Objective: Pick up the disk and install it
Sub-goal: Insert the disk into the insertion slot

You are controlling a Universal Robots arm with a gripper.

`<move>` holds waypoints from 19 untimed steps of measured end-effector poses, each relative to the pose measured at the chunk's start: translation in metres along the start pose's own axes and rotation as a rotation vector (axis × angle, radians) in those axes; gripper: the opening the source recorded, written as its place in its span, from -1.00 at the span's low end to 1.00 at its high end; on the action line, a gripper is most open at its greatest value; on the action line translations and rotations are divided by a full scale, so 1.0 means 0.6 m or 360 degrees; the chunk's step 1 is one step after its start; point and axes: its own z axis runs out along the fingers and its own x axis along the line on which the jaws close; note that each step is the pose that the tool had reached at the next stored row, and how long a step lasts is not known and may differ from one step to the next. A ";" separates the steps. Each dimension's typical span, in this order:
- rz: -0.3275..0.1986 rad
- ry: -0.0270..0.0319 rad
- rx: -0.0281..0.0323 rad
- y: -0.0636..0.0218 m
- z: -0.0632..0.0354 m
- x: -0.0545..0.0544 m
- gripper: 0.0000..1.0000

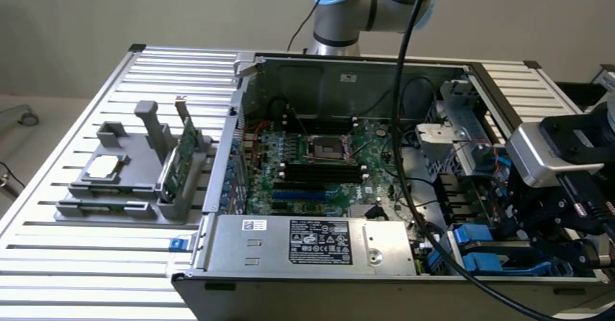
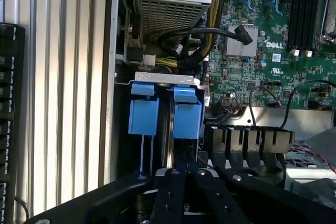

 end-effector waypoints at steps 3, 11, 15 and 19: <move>0.0000 0.00000 0.00000 0.000 0.000 0.000 -0.79; 0.0000 0.00004 0.00000 0.000 0.001 0.000 -0.79; 0.0000 0.00005 0.00000 0.000 0.001 0.000 -0.79; 0.0000 0.00004 0.00000 0.000 0.003 0.000 -0.79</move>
